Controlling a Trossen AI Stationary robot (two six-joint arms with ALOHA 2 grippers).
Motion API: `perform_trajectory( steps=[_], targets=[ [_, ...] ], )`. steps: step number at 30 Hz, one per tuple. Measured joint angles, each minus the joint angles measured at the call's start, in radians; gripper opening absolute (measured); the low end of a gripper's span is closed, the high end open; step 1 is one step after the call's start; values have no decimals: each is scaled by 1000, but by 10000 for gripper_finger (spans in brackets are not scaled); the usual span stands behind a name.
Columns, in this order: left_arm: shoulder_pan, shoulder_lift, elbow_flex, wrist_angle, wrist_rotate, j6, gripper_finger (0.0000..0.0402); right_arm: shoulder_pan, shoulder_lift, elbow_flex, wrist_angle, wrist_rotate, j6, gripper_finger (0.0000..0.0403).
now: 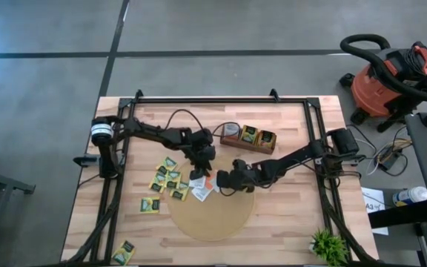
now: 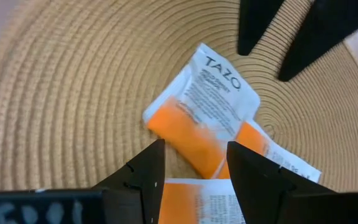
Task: Pick & Place Tea
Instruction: Put the orange tea bag into the left section of the wooden organizer
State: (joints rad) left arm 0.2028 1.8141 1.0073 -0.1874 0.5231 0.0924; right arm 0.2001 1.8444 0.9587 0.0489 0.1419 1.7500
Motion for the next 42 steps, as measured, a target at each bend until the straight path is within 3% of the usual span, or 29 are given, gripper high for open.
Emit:
perform_trajectory(
  steps=[13,28,42],
  targets=[
    [-12,6,-45,79,11,-8,167,0,89,41,16,-14,15,189],
    [-28,6,-88,136,16,-26,167,-28,78,37,-8,71,31,188],
    [-30,7,-97,184,13,-50,167,-29,80,59,51,28,22,110]
  ],
)
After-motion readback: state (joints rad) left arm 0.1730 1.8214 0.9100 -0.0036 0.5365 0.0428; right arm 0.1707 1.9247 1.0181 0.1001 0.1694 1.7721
